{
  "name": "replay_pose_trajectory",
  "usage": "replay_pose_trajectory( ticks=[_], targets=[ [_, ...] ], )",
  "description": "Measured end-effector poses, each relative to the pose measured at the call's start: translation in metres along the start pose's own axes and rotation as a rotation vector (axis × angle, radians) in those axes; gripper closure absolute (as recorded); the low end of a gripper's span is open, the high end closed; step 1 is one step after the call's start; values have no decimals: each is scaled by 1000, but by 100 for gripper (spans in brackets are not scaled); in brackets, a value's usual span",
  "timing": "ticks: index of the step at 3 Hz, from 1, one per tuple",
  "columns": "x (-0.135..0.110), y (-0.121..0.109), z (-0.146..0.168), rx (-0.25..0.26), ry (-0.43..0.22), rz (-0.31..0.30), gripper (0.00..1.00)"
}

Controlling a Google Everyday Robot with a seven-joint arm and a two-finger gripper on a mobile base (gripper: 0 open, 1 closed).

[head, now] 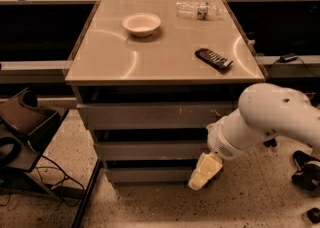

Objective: Open middle drawer

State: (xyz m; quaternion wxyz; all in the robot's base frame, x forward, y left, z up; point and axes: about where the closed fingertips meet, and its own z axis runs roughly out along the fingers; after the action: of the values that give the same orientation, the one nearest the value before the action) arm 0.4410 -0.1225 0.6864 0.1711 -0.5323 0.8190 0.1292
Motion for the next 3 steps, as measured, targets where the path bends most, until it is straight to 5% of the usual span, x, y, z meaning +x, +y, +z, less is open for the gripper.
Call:
replay_pose_trajectory(
  ticks=[1, 3],
  targets=[
    [11, 1, 42, -7, 16, 21, 0],
    [12, -4, 65, -29, -22, 25, 0]
  ],
)
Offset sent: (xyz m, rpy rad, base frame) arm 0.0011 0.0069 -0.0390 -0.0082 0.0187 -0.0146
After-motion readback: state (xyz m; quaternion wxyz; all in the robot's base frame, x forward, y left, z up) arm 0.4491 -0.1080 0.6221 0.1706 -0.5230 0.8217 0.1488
